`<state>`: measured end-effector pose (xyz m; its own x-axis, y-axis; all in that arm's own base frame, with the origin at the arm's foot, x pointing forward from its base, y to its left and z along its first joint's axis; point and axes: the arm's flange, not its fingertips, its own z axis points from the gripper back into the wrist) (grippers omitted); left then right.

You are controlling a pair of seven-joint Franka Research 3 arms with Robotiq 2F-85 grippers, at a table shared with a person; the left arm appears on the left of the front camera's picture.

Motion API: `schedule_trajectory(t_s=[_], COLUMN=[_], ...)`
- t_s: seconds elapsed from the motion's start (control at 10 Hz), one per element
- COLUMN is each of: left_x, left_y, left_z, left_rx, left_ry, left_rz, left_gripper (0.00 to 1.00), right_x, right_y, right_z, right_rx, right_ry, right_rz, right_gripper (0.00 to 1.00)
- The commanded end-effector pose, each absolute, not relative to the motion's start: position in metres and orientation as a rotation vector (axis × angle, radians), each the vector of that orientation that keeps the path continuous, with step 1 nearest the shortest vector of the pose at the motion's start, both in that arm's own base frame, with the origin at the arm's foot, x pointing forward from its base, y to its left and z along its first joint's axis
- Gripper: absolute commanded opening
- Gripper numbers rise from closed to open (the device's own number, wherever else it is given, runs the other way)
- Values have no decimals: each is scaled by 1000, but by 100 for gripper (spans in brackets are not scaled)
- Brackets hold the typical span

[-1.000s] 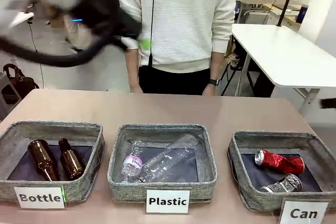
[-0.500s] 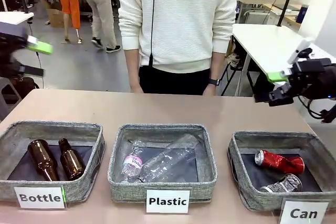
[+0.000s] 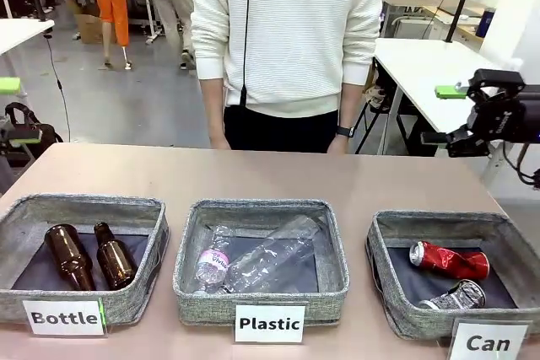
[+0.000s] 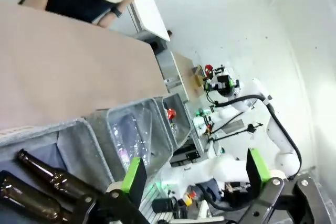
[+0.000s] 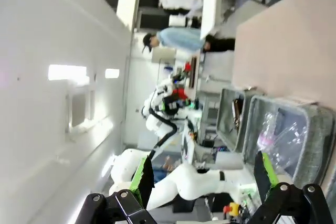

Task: Sort the can waste into the basket.
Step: Pick up the can waste from the table and place it in the right Fabric basket.

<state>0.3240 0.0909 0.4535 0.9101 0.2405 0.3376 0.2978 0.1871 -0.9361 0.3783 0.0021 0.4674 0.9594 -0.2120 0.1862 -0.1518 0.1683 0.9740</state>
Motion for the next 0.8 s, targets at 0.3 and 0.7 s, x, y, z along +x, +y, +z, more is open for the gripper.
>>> schedule_trajectory(t_s=[0.3,0.7], left_x=[324,324], left_y=[91,91], left_z=[453,453], left_rx=[-1397,-1397], left_ry=[-463,-463], left_rz=[-42,-42], left_gripper=[100,100], right_x=[378,378], right_y=[2,2], right_z=[467,467], right_rx=[1408,1408], right_ry=[-308,-308], right_rz=[-44,-44], right_gripper=[100,100])
